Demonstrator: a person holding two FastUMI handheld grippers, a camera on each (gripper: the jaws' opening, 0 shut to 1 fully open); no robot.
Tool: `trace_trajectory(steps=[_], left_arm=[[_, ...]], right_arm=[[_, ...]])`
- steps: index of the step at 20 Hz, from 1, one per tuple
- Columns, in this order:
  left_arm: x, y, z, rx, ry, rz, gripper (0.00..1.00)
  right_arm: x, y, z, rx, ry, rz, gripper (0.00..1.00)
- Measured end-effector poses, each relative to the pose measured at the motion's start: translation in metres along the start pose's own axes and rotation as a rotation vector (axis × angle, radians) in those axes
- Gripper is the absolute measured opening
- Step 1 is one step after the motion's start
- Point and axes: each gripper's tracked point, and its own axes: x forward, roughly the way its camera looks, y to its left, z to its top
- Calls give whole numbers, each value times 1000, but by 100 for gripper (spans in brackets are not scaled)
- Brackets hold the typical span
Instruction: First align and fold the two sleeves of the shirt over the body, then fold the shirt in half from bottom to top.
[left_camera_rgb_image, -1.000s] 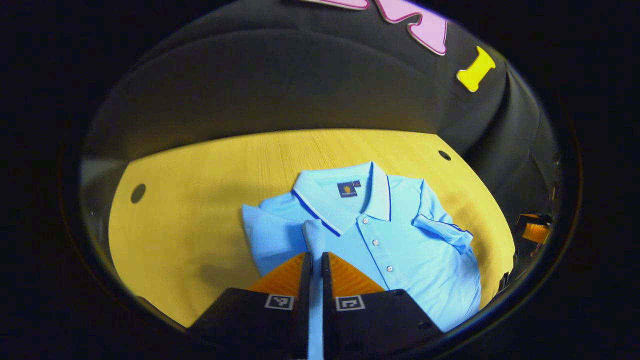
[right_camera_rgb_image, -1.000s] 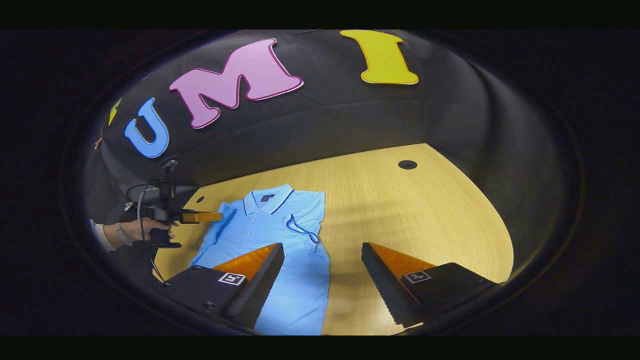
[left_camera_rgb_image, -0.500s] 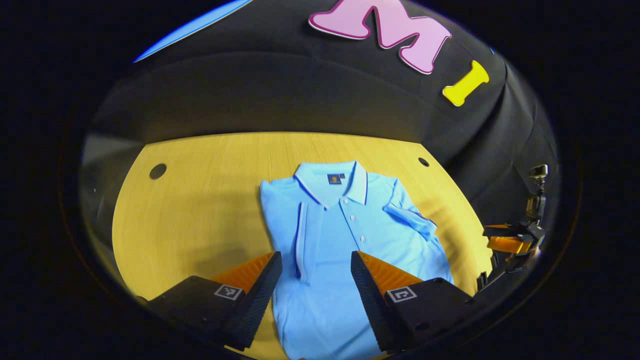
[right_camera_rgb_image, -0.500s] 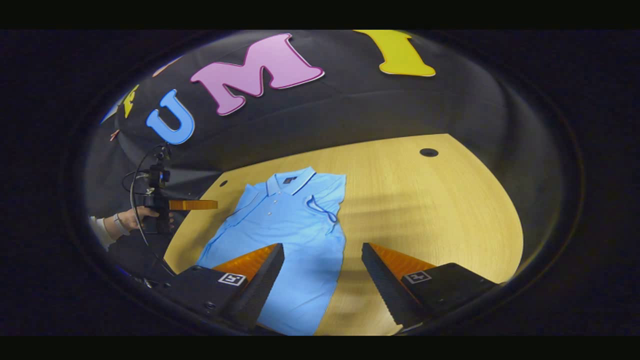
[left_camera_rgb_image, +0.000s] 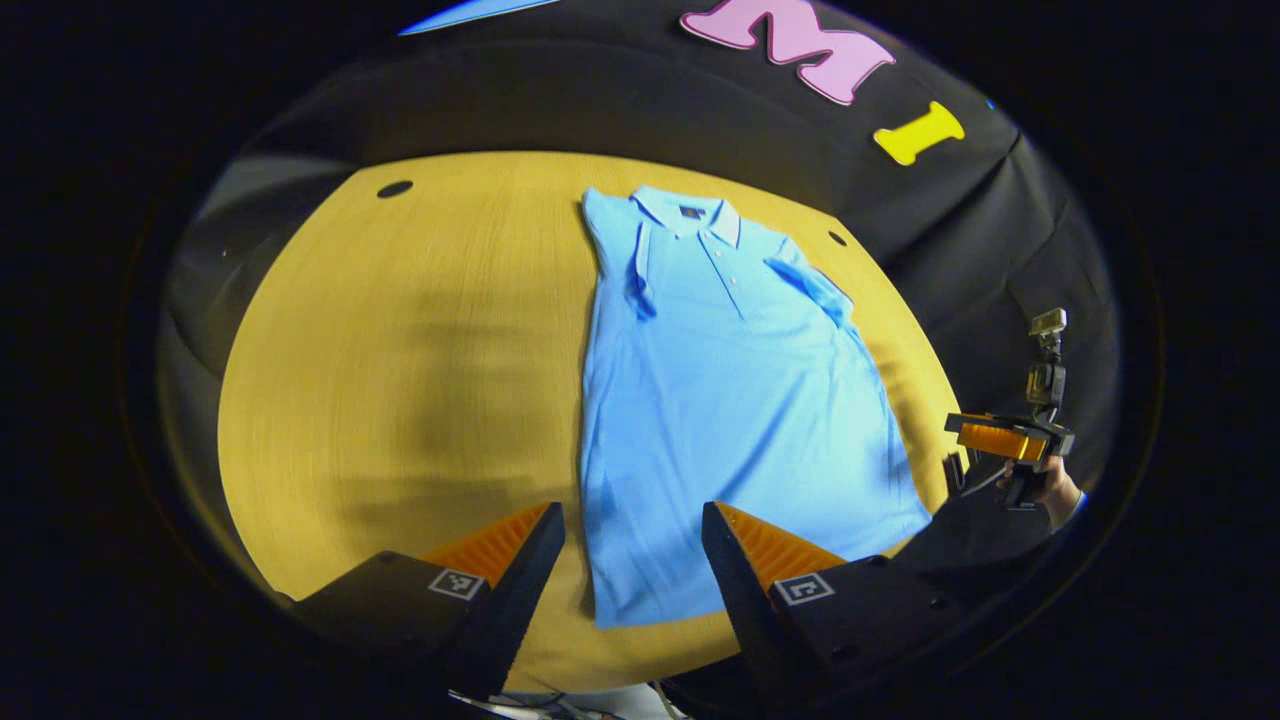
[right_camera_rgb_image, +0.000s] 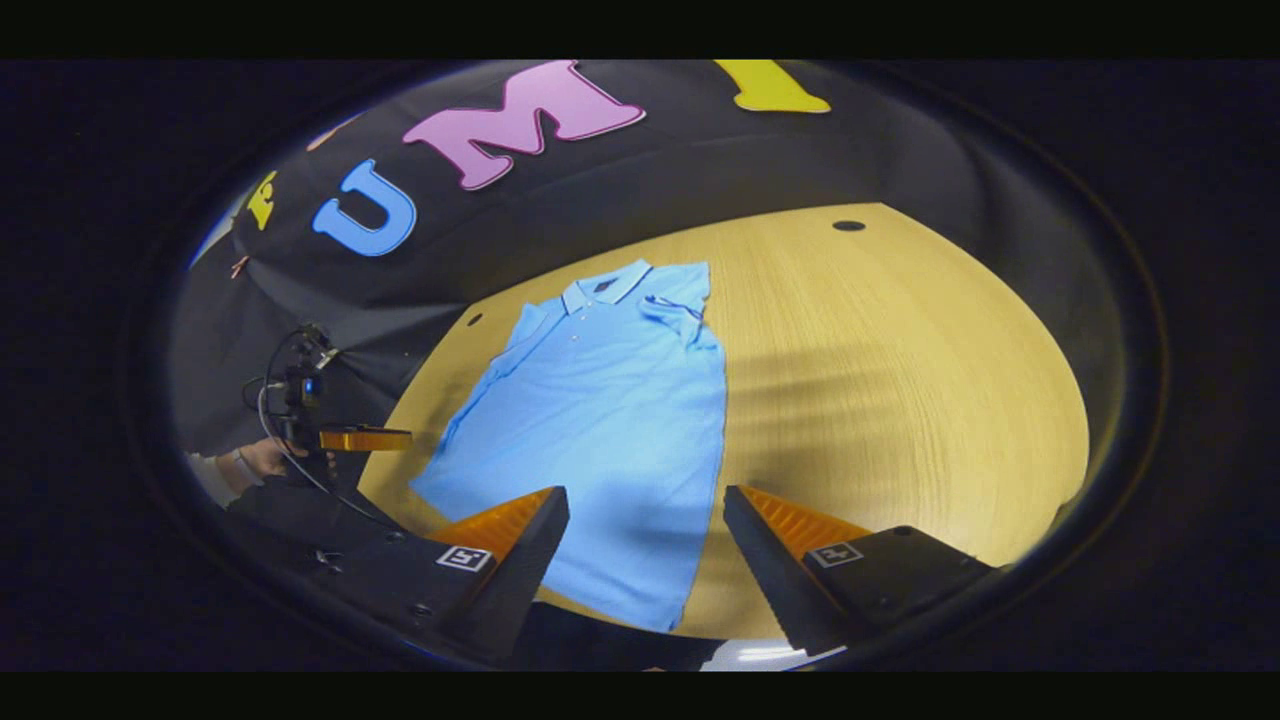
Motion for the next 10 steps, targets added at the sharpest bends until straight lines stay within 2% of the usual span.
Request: trace_trajectory(steps=[4, 8, 9, 10], left_arm=[[3, 3, -43, -36, 61, -44, 89], [5, 9, -72, -36, 133, -64, 89], [5, 9, -72, -27, 136, -66, 89], [6, 7, -71, -24, 135, -77, 89]], right_arm=[[-10, -8, -60, 62, 91, -20, 98], [-8, -8, -99, 99, 179, -20, 98], [-6, -3, -105, 119, 196, -3, 92], [-6, 5, -108, 145, 217, 28, 98]])
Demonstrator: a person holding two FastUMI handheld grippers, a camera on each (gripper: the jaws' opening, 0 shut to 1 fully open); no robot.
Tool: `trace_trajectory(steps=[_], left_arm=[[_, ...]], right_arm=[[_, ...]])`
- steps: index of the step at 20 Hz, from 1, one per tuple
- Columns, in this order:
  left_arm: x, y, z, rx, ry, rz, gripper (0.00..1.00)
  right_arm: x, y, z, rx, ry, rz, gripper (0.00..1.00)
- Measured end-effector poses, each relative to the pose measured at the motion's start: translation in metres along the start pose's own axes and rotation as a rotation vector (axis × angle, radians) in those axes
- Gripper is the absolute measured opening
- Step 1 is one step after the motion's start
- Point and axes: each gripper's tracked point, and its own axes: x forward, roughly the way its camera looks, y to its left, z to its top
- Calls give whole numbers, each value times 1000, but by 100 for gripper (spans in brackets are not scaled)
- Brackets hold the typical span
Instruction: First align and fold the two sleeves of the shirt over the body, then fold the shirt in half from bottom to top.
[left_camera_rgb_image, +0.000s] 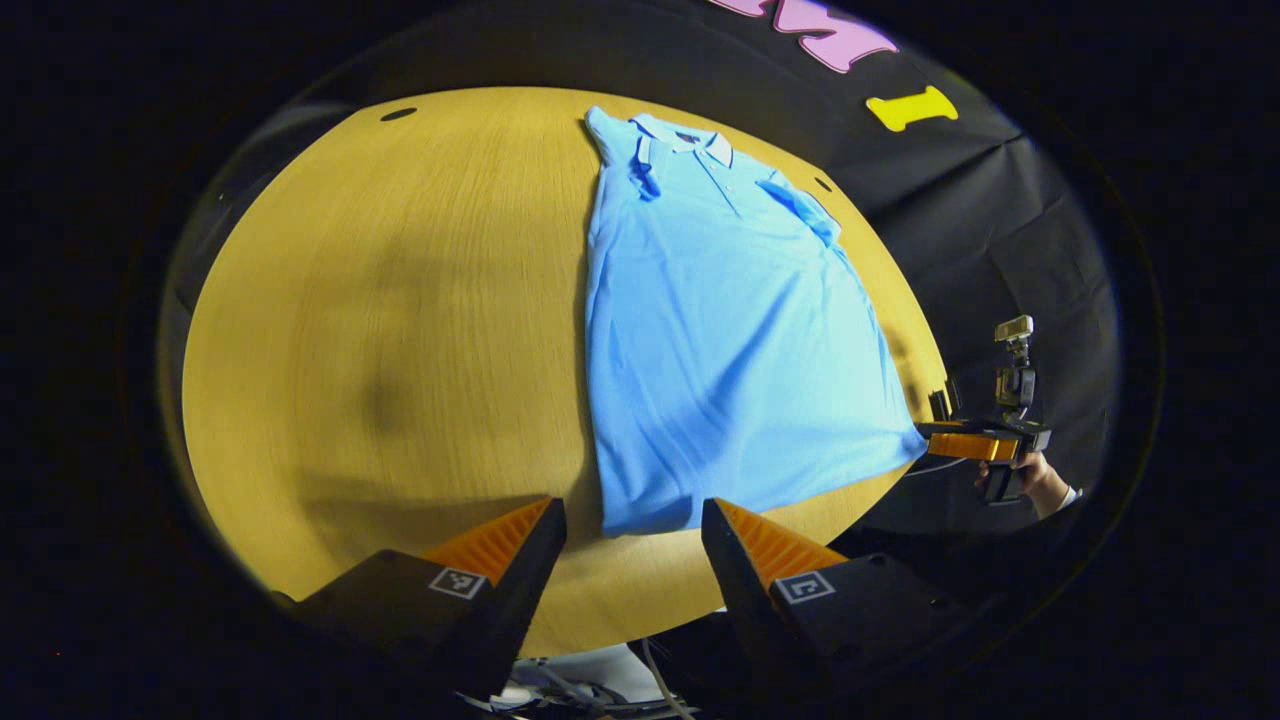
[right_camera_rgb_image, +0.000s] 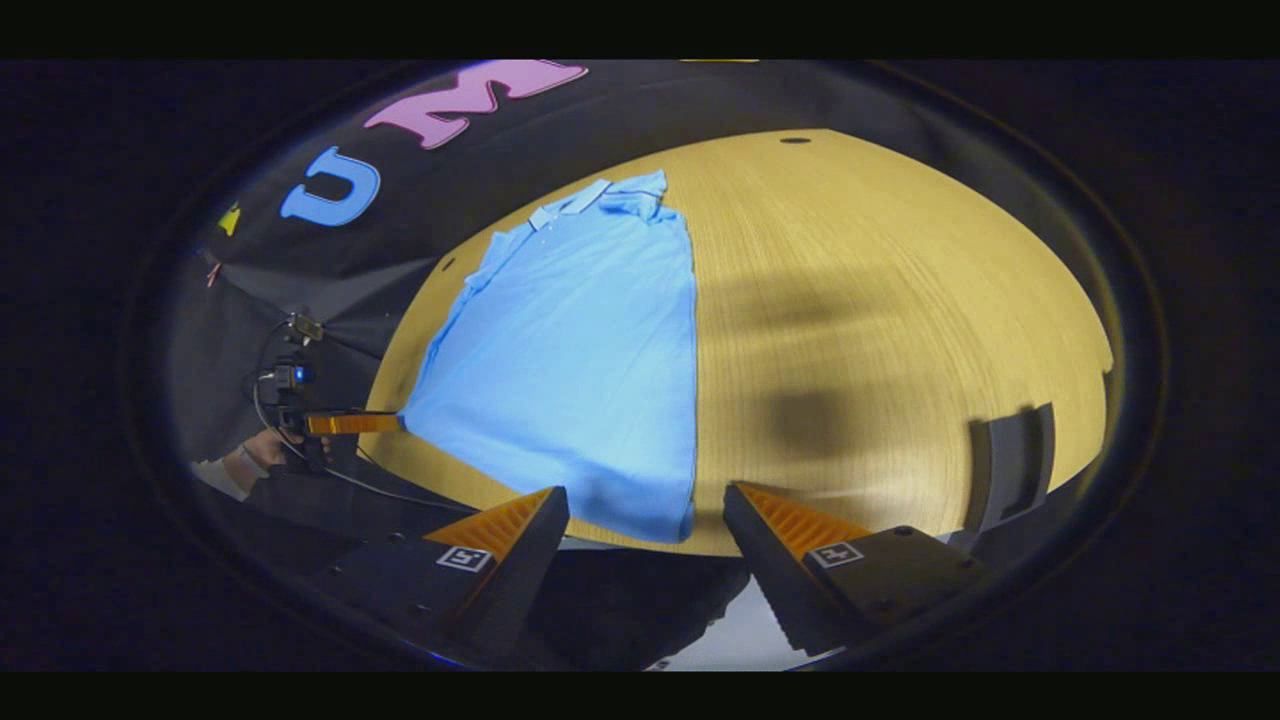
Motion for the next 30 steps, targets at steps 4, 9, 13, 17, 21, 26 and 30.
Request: trace_trajectory(steps=[4, 9, 13, 17, 21, 26, 30], left_arm=[[3, -10, -7, -7, 71, -71, 87], [8, -13, -4, -44, 127, -112, 83], [11, -15, 0, -113, 155, -117, 77], [16, -21, 5, -155, 168, -145, 72], [26, -18, 6, -151, 173, -130, 43], [30, -29, 5, -125, 177, -189, 7], [25, -32, 17, -88, 130, -191, 7]], right_arm=[[9, 14, 2, 126, 59, 79, 93], [20, 21, 13, 286, 89, 135, 90], [29, 33, 12, 283, 111, 158, 83], [38, 37, 12, 313, 128, 162, 87], [49, 23, 9, 336, 137, 119, 59], [50, 21, 12, 370, 89, 124, 10], [50, 25, 15, 311, 70, 137, 0]])
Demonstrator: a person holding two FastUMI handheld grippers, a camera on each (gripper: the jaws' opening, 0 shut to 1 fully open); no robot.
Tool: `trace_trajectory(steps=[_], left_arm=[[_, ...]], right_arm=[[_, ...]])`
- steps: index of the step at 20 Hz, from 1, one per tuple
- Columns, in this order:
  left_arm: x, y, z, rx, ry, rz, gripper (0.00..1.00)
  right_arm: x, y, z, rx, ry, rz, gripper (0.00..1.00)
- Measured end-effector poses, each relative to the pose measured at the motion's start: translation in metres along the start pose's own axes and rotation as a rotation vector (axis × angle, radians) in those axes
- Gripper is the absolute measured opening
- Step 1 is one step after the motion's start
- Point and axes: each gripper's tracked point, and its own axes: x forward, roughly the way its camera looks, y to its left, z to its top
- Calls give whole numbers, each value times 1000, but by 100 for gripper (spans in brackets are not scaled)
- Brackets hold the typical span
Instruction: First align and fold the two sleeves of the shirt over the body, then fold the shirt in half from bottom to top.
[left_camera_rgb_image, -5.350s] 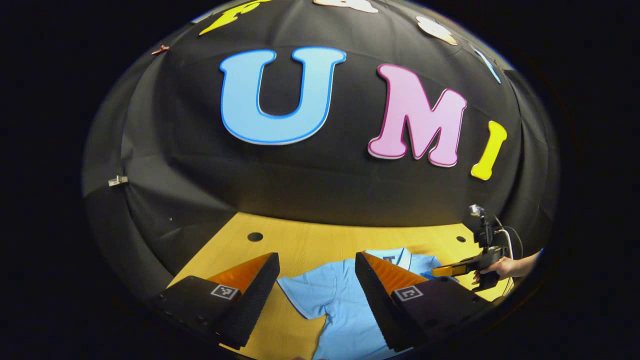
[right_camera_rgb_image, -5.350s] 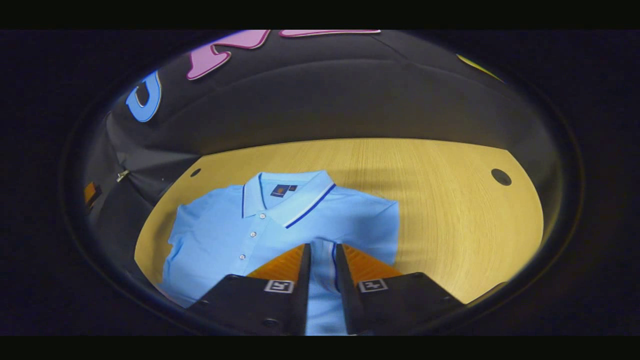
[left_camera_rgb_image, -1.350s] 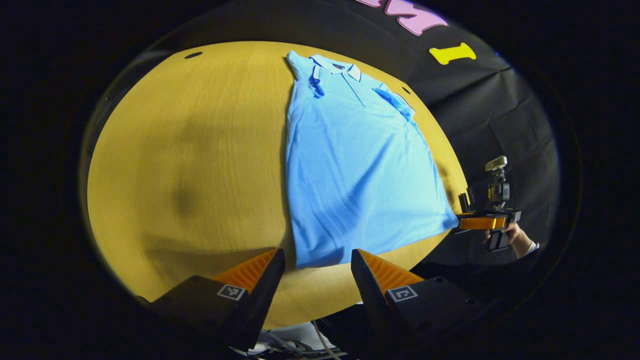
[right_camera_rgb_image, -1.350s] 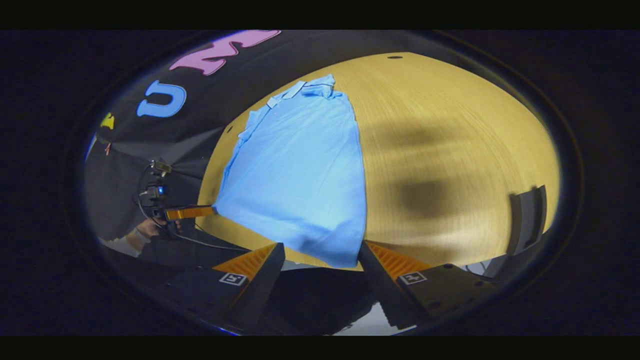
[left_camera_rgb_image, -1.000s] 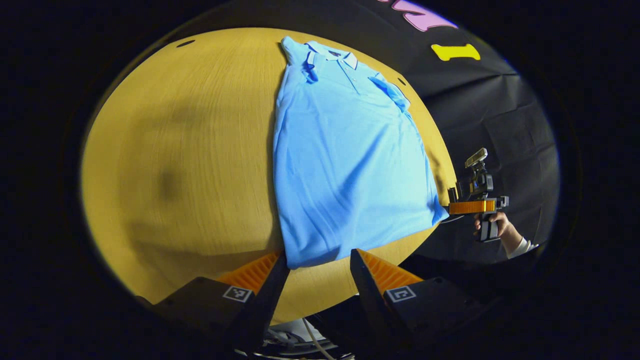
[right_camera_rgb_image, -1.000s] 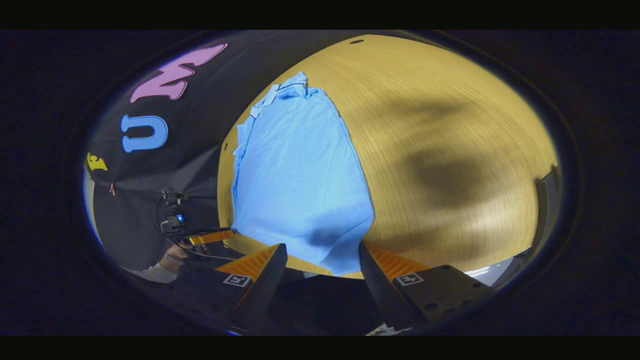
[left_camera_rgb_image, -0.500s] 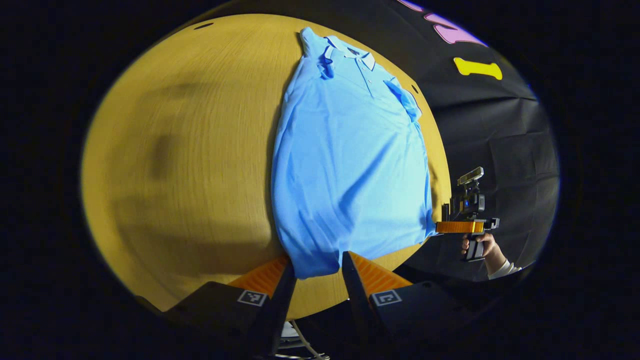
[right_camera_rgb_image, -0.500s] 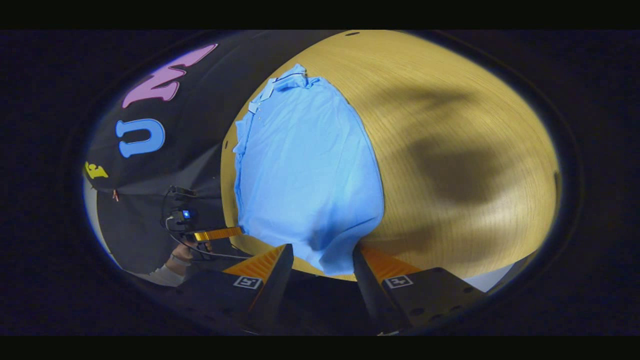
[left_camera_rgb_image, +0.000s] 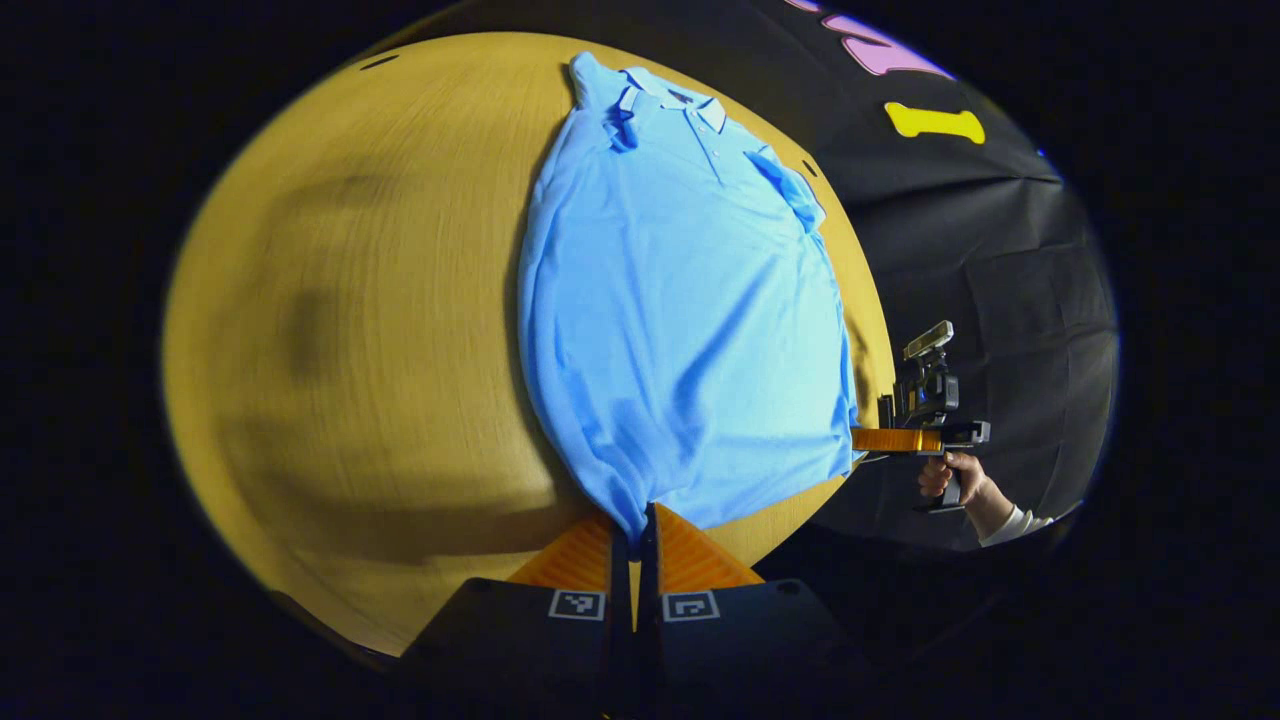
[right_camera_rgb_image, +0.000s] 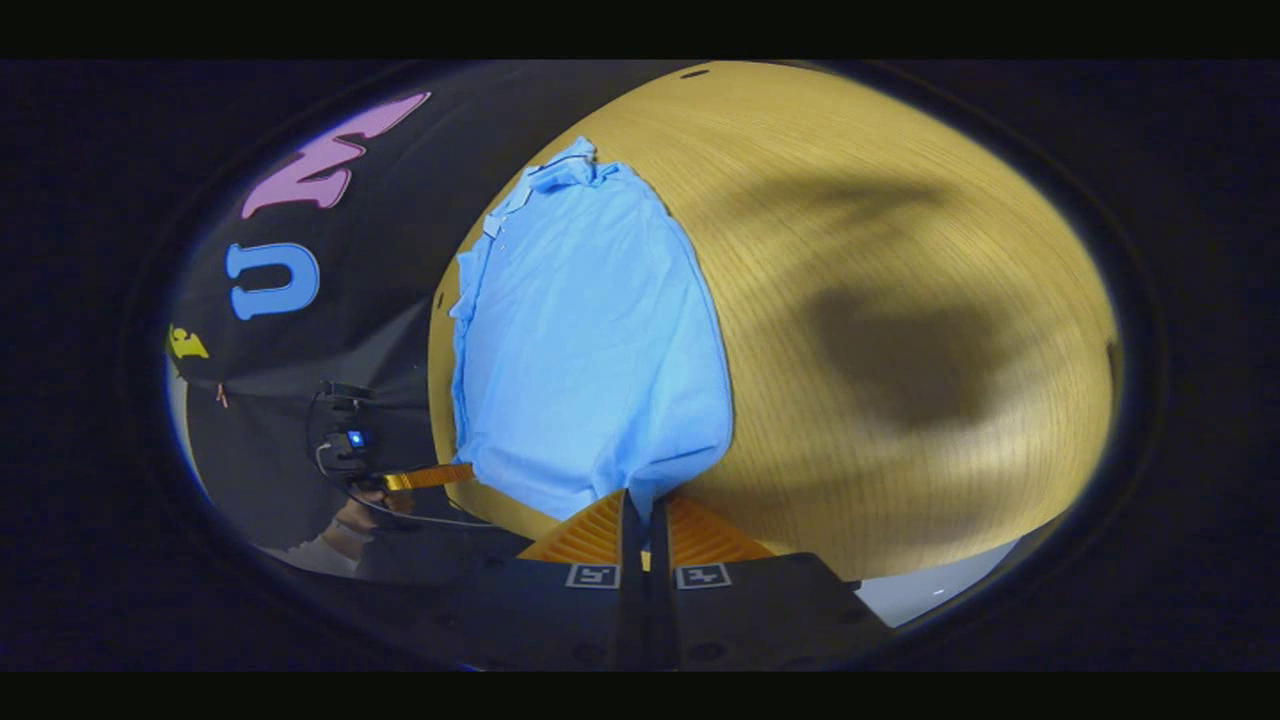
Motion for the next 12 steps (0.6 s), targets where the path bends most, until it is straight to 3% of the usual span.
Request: trace_trajectory(steps=[2, 5, 6, 7, 9, 11, 12], left_arm=[[-6, -6, 9, 20, -34, 1, 6], [-20, -17, 25, 83, -93, 7, 7], [-26, -23, 32, 105, -116, 8, 6], [-32, -28, 40, 127, -141, 10, 6], [-45, -39, 60, 164, -207, 19, 7], [-57, -47, 82, 182, -274, 29, 7], [-61, -49, 92, 187, -295, 38, 6]], right_arm=[[-3, 12, 8, -19, -22, 39, 5], [-15, 36, 24, -66, -74, 107, 0], [-19, 45, 30, -87, -92, 132, 5], [-24, 55, 39, -114, -110, 153, 0], [-34, 77, 56, -160, -151, 198, 5], [-41, 101, 78, -173, -201, 254, 5], [-42, 110, 88, -186, -221, 270, 0]])
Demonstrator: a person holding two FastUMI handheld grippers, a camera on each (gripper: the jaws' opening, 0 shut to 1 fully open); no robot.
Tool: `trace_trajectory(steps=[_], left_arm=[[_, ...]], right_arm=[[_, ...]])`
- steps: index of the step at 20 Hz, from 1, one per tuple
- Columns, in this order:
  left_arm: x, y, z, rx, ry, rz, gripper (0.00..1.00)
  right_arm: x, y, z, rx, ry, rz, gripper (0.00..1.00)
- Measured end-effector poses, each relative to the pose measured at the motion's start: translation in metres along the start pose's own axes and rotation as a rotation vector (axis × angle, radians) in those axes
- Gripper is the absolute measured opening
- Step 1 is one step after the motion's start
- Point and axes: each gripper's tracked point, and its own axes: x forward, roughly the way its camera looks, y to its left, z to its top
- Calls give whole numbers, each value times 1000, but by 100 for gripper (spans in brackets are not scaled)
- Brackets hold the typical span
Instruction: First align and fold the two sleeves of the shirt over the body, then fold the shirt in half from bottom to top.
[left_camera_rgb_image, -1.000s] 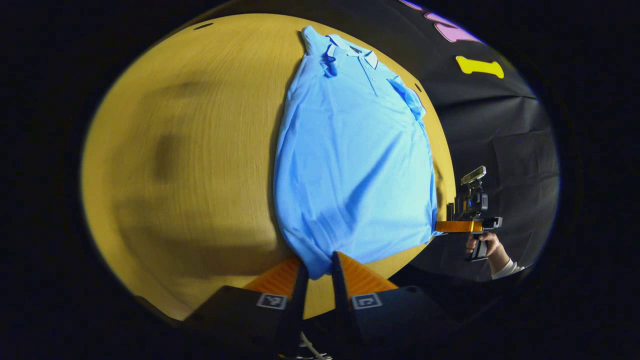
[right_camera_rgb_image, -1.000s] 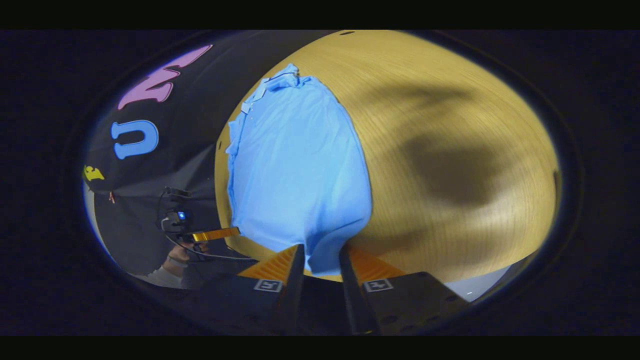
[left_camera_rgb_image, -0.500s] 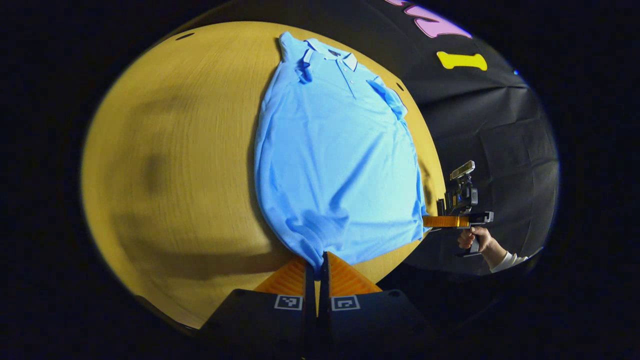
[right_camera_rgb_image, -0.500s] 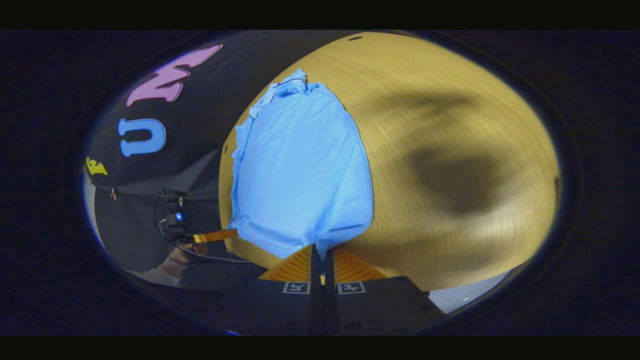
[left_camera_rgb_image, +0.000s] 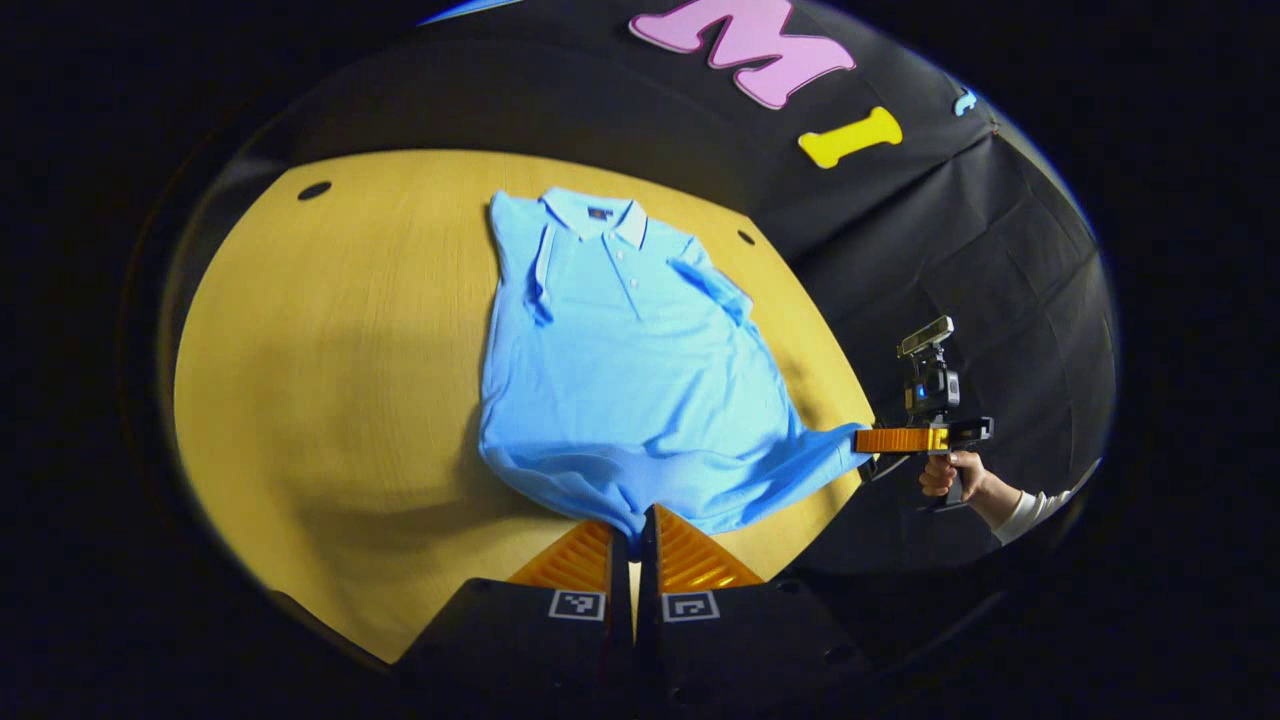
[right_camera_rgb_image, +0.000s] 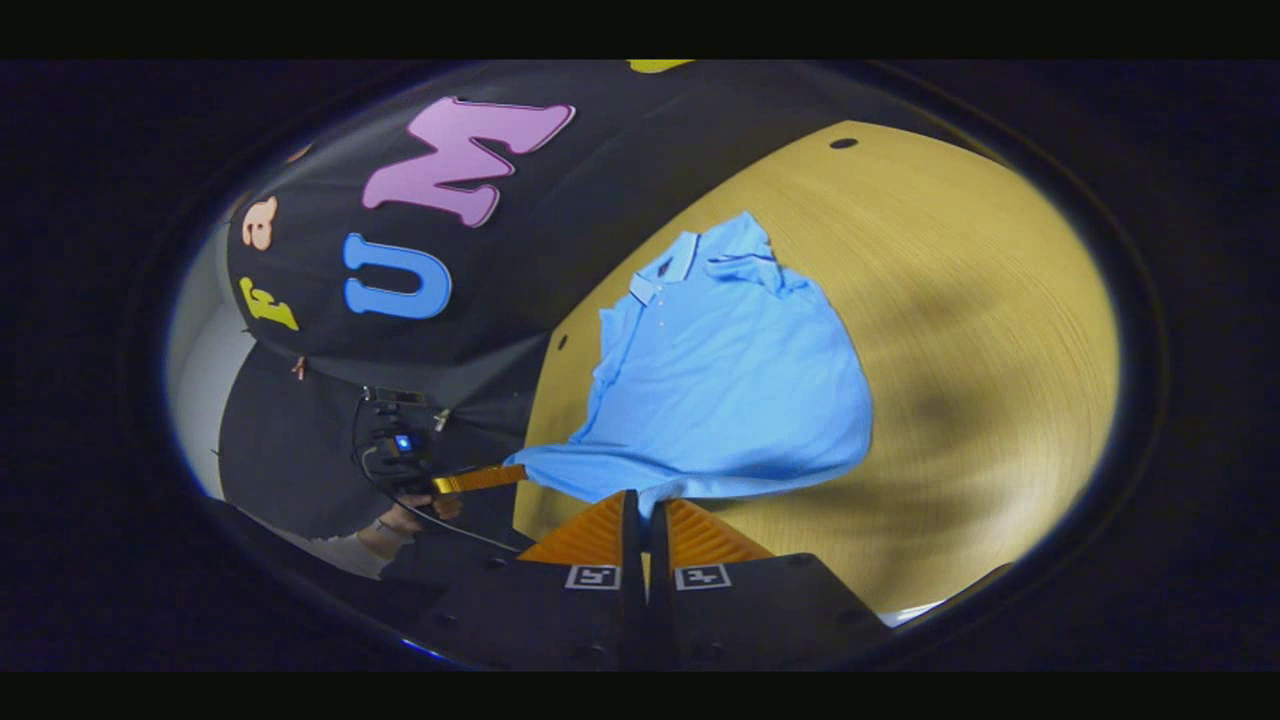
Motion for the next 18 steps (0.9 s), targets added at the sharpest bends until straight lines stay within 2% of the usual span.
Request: trace_trajectory(steps=[1, 2, 6, 7, 8, 10, 11, 12, 13, 14, 15, 16, 17, 18], left_arm=[[0, 0, 9, 12, -18, 11, 7], [0, 1, 20, 28, -29, 27, 6], [-5, -3, 78, 73, -127, 68, 6], [-4, -4, 94, 74, -155, 78, 6], [-3, -3, 112, 76, -181, 90, 6], [-7, -1, 145, 95, -229, 128, 6], [-8, 4, 165, 104, -249, 148, 6], [-6, 10, 184, 102, -267, 169, 7], [4, 14, 198, 87, -278, 180, 6], [12, 21, 215, 73, -284, 194, 6], [21, 30, 230, 71, -292, 224, 6], [30, 40, 246, 75, -295, 255, 6], [39, 48, 261, 85, -301, 283, 6], [51, 58, 276, 88, -304, 307, 6]], right_arm=[[3, 7, 10, -15, -13, 14, 0], [6, 12, 20, -31, -22, 27, 5], [17, 28, 72, -96, -72, 56, 5], [27, 33, 88, -118, -85, 61, 8], [31, 37, 102, -134, -99, 68, 5], [38, 44, 138, -163, -136, 80, 5], [43, 47, 160, -180, -160, 78, 5], [50, 49, 185, -195, -185, 74, 0], [61, 48, 208, -205, -203, 67, 5], [72, 46, 229, -217, -218, 59, 0], [82, 44, 250, -239, -235, 43, 0], [95, 39, 270, -254, -244, 25, 5], [109, 36, 290, -260, -250, 18, 0], [123, 29, 308, -269, -255, 3, 5]])
